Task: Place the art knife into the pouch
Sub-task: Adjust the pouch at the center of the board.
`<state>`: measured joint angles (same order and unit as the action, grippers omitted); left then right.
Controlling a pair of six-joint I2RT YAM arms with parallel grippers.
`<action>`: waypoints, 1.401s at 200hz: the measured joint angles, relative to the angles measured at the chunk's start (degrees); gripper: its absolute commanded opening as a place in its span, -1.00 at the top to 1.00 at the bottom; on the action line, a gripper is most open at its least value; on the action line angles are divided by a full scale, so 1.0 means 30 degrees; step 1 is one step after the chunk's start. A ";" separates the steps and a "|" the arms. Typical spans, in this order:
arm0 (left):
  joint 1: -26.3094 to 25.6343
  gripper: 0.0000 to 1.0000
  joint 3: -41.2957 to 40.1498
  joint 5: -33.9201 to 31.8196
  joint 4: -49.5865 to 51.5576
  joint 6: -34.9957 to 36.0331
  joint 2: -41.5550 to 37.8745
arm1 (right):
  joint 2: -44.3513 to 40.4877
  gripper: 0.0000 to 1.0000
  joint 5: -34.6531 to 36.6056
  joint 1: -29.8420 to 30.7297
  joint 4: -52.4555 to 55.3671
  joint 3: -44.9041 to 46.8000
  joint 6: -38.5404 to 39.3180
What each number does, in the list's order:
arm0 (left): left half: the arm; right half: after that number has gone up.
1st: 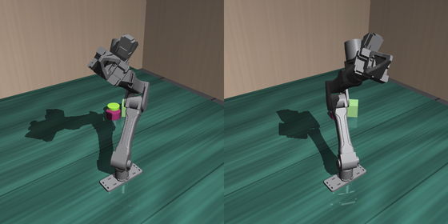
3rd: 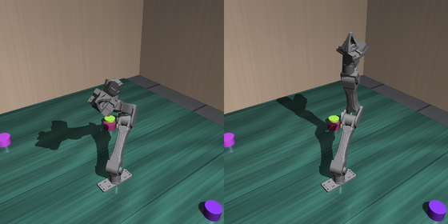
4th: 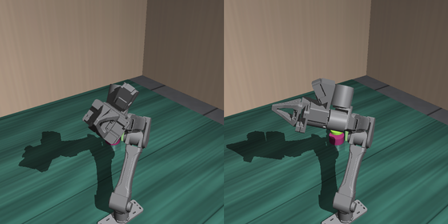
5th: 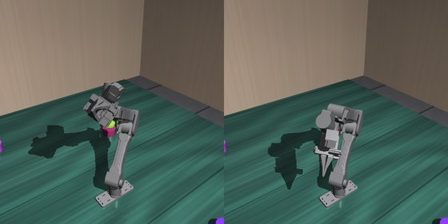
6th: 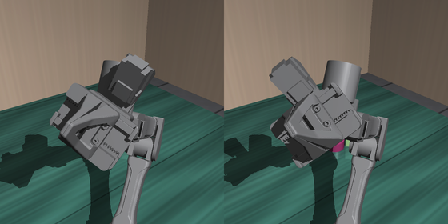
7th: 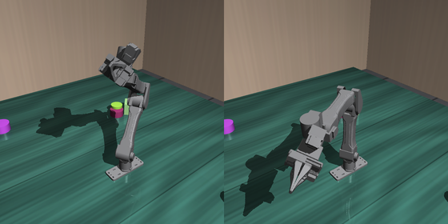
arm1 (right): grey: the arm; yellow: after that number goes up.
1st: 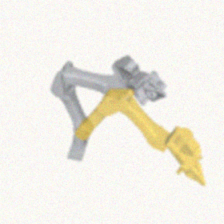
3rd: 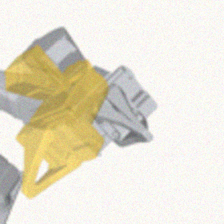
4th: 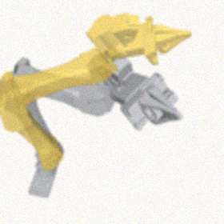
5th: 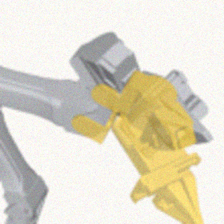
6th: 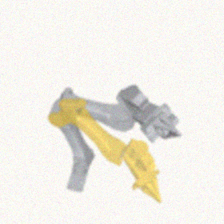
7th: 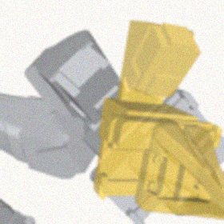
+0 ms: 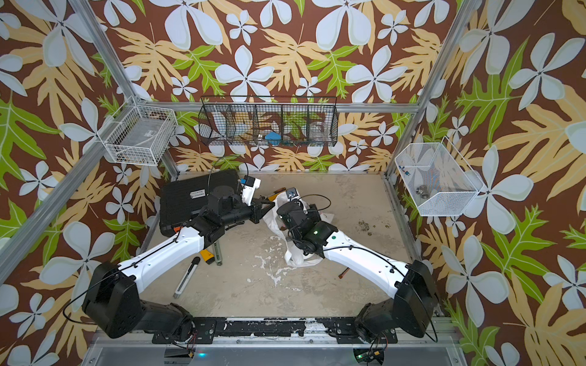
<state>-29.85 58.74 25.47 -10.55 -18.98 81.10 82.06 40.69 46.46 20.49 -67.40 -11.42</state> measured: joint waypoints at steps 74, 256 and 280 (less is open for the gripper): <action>0.0160 1.00 -0.0029 0.0255 -0.0160 0.0007 0.0080 | -0.2004 1.00 -0.2528 -0.3942 -0.0452 0.0036 0.0189; 0.1064 0.83 0.7592 0.3687 -0.2499 -0.1100 0.6892 | -0.4685 1.00 -0.7424 -0.3628 0.2157 -0.1945 -0.0044; 0.1064 0.51 0.7184 0.3963 -0.2841 -0.1384 0.7883 | -0.4248 1.00 -0.7038 -0.3767 0.1974 -0.1129 -0.0131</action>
<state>-26.65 80.29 37.36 -19.07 -23.14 104.75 69.32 19.57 35.16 26.41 -70.78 -11.81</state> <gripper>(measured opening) 0.217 0.049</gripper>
